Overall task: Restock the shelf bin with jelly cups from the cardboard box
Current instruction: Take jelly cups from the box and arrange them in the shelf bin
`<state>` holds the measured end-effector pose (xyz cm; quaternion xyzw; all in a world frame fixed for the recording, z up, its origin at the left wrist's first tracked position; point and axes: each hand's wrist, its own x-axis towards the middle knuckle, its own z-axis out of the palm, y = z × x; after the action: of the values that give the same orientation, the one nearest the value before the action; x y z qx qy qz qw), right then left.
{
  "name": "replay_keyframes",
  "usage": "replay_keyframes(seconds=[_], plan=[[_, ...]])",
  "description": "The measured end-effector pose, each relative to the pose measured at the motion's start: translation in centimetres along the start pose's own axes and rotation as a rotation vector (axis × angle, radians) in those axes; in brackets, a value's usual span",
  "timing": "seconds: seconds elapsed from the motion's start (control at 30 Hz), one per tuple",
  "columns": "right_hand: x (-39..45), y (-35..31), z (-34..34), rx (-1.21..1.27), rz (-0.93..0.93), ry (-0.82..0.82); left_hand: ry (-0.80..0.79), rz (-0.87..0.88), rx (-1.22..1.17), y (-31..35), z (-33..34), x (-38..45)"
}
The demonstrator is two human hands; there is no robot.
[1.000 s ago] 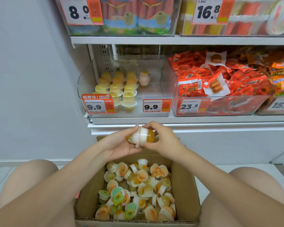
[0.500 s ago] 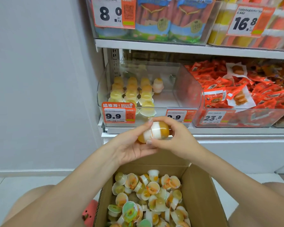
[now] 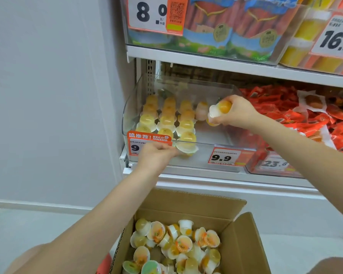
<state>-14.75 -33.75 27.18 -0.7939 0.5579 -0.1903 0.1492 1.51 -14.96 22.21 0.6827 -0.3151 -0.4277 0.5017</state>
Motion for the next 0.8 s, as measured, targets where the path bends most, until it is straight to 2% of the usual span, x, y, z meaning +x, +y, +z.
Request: replay_keyframes(seconds=[0.07, 0.27, 0.53, 0.8], plan=[[2.4, 0.6, 2.1, -0.106, 0.007, -0.04, 0.043, 0.008, -0.019, -0.3, 0.3, 0.8], [5.3, 1.8, 6.5, -0.114, -0.01, -0.123, 0.11, -0.034, -0.086, -0.8, 0.0, 2.4], [5.7, 3.0, 7.3, 0.096, -0.013, -0.044, 0.054, 0.013, -0.021, -1.0, 0.0, 1.8], [5.7, 3.2, 7.6, 0.099, -0.02, -0.056, 0.001, 0.041, 0.041, -1.0, -0.2, 1.5]])
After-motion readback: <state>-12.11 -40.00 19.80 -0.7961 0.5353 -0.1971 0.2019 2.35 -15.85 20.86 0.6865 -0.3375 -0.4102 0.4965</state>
